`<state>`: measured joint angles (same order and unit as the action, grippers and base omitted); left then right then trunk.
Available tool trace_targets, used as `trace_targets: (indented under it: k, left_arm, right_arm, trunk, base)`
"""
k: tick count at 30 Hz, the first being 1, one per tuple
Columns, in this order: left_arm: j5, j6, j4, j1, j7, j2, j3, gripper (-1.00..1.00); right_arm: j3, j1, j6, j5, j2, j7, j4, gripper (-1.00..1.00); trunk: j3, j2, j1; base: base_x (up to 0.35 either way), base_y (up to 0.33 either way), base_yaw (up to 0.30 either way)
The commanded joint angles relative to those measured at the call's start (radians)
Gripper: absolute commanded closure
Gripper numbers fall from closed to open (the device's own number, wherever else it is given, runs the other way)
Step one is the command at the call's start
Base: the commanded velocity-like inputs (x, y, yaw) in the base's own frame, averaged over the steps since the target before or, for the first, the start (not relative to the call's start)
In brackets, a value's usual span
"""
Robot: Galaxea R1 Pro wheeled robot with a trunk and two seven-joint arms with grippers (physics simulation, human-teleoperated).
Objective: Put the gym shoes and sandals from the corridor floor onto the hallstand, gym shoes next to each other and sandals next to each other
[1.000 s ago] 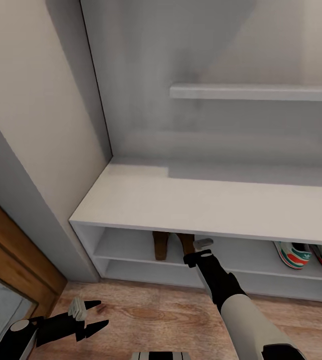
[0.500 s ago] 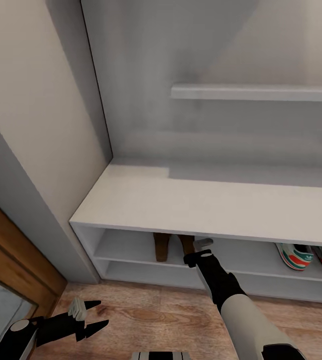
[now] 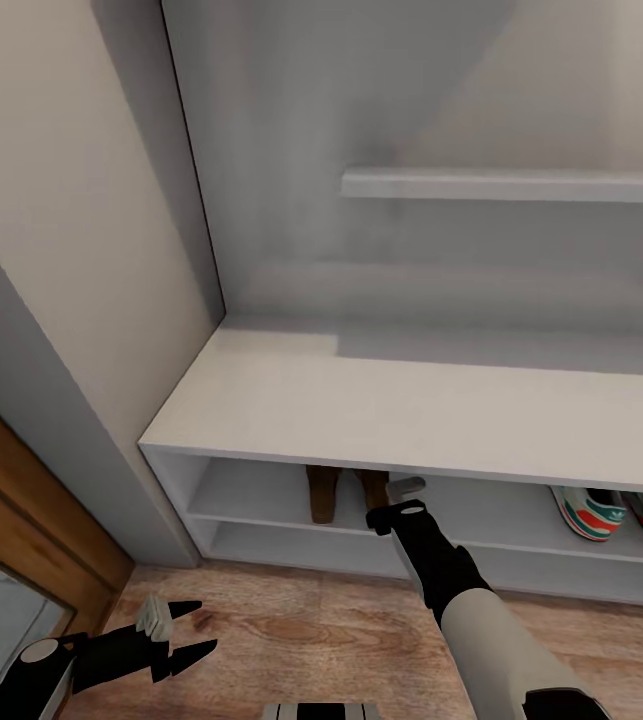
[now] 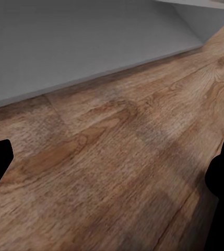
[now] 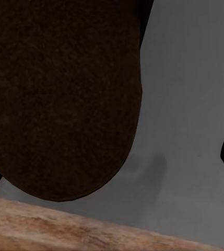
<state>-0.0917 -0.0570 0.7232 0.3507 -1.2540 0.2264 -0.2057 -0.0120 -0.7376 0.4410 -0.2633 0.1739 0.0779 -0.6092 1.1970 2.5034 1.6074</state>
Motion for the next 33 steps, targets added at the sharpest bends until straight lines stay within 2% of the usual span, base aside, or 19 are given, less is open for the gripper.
trace_targets:
  k: [1,8,26,33]
  left_arm:
    - [-0.009,-0.006,0.001,0.001,-0.004,-0.001,-0.004,-1.00]
    - [-0.007,-0.006,0.001,0.001,-0.004,-0.001,-0.004,-1.00]
    - [-0.008,-0.006,0.001,0.001,-0.004,-0.001,-0.004,-1.00]
    - [-0.008,-0.006,0.001,0.001,-0.004,-0.001,-0.004,-1.00]
  right_arm:
    - [-0.001,0.000,0.005,-0.005,0.001,0.000,-0.001,-1.00]
    - [-0.001,0.000,0.005,-0.005,0.001,0.000,-0.001,-1.00]
    - [-0.001,0.000,0.005,-0.005,0.001,0.000,-0.001,-1.00]
    - [0.000,0.000,0.005,-0.005,0.001,0.000,-0.001,-1.00]
  trunk:
    - [0.001,0.000,0.000]
    - [0.001,0.000,0.000]
    - [0.001,0.000,0.000]
    - [0.001,0.000,0.000]
  base:
    - [0.000,0.000,0.000]
    - [-0.096,0.000,0.000]
    - [-0.311,-0.005,0.000]
    - [-0.090,-0.112,0.000]
